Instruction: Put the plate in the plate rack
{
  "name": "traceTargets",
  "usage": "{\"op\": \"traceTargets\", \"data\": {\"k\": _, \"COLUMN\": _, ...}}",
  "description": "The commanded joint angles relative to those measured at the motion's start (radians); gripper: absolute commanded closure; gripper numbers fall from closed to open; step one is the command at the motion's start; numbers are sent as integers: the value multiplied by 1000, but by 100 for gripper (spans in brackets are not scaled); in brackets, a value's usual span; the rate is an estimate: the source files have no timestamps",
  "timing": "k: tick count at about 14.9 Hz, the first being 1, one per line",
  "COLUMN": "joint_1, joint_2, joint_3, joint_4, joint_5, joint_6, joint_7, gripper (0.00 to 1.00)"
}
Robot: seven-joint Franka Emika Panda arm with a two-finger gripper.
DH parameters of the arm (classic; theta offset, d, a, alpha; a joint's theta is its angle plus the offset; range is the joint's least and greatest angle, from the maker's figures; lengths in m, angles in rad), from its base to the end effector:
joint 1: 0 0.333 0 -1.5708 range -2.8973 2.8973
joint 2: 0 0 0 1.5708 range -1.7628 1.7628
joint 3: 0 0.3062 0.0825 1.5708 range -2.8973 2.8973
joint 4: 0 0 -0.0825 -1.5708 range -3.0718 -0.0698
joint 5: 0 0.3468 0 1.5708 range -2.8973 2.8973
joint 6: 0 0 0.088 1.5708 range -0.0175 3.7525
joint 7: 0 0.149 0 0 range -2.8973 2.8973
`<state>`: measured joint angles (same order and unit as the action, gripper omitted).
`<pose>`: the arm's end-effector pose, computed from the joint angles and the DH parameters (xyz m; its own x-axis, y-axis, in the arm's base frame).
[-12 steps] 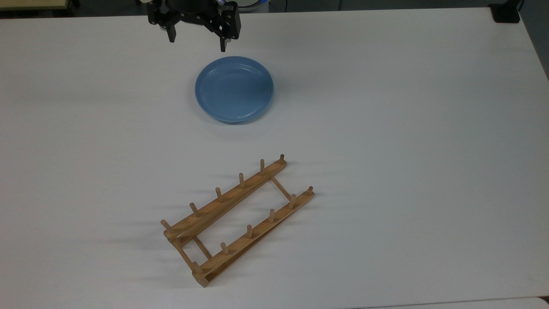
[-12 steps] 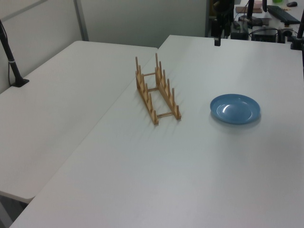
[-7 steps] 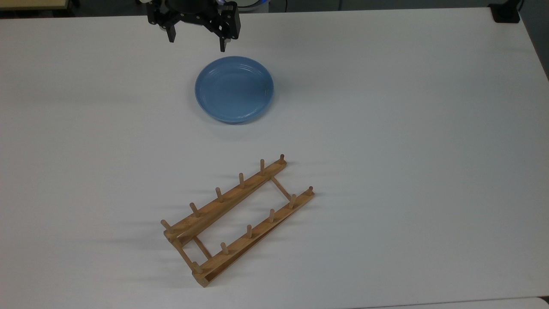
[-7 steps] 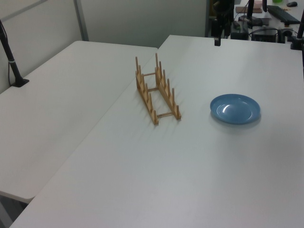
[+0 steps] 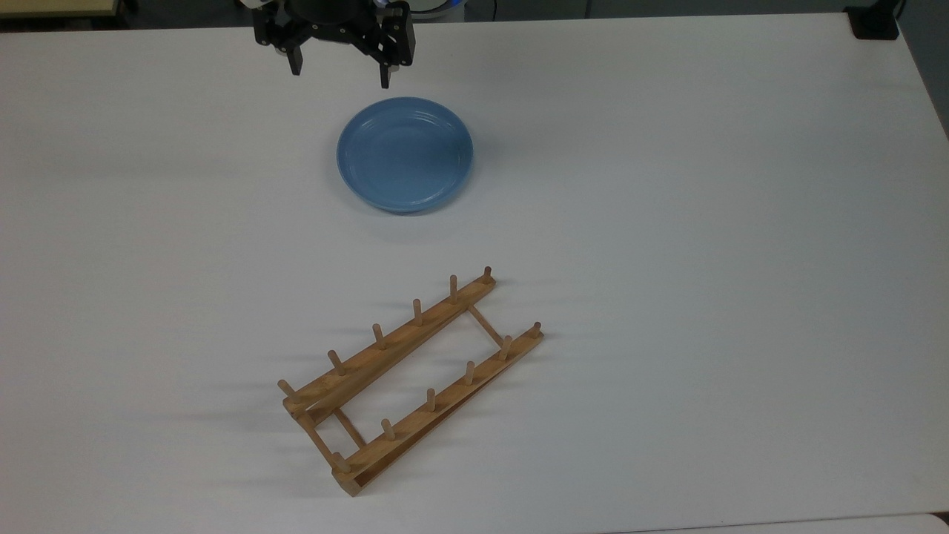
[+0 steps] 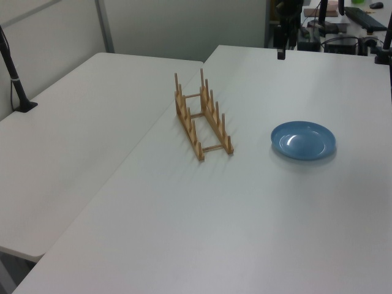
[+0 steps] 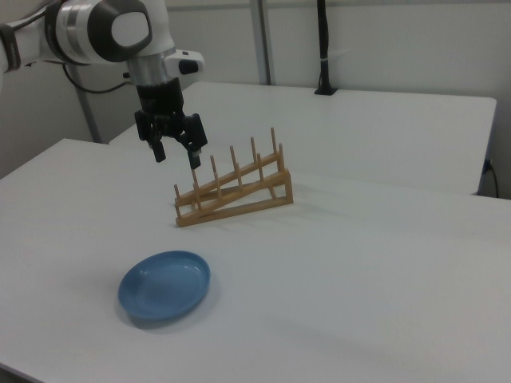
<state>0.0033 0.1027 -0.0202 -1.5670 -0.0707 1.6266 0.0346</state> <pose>0.5480 -0.0190 0.5247 0.9980 -0.0474 -0.0407 -0.0443 -0.9963 0.0738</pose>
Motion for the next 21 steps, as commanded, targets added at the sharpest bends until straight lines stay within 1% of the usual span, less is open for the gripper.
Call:
{"op": "traceTargets", "data": {"k": 1, "joint_1": -16, "joint_2": -26, "joint_3": -4, "joint_4": -44, "joint_5": -6, "joint_6": -66, "joint_7": -305, "gripper": 0}}
{"op": "traceTargets", "data": {"k": 2, "joint_1": -17, "joint_2": -24, "joint_3": -4, "joint_4": -50, "joint_5": -5, "joint_6": -85, "joint_7": -378, "gripper": 0}}
{"op": "traceTargets", "data": {"k": 4, "joint_1": -23, "joint_2": -26, "joint_3": -6, "joint_4": -93, "joint_5": -12, "joint_6": -80, "joint_7": -506, "gripper": 0}}
{"op": "traceTargets", "data": {"k": 6, "joint_1": -42, "joint_2": -24, "joint_3": -4, "joint_4": -134, "joint_5": -18, "joint_6": -67, "joint_7": -625, "gripper": 6}}
{"op": "traceTargets", "data": {"k": 9, "joint_1": -49, "joint_2": -24, "joint_3": -4, "joint_4": -223, "joint_5": -24, "joint_6": 42, "joint_7": -650, "gripper": 6}}
{"op": "traceTargets", "data": {"k": 12, "joint_1": -52, "joint_2": -15, "joint_3": -4, "joint_4": -341, "joint_5": -83, "joint_6": 209, "joint_7": -650, "gripper": 4}}
{"op": "traceTargets", "data": {"k": 14, "joint_1": -52, "joint_2": 0, "joint_3": -4, "joint_4": -399, "joint_5": -90, "joint_6": 301, "joint_7": -650, "gripper": 5}}
{"op": "traceTargets", "data": {"k": 15, "joint_1": -52, "joint_2": 21, "joint_3": -4, "joint_4": -412, "joint_5": -101, "joint_6": 327, "joint_7": -650, "gripper": 8}}
{"op": "traceTargets", "data": {"k": 17, "joint_1": -49, "joint_2": 81, "joint_3": -4, "joint_4": -412, "joint_5": -109, "joint_6": 369, "joint_7": -638, "gripper": 19}}
{"op": "traceTargets", "data": {"k": 19, "joint_1": -46, "joint_2": 121, "joint_3": -4, "joint_4": -409, "joint_5": -109, "joint_6": 409, "joint_7": -630, "gripper": 35}}
{"op": "traceTargets", "data": {"k": 20, "joint_1": -46, "joint_2": 129, "joint_3": -4, "joint_4": -407, "joint_5": -112, "joint_6": 414, "joint_7": -630, "gripper": 45}}
{"op": "traceTargets", "data": {"k": 21, "joint_1": -46, "joint_2": 134, "joint_3": -4, "joint_4": -406, "joint_5": -115, "joint_6": 417, "joint_7": -628, "gripper": 51}}
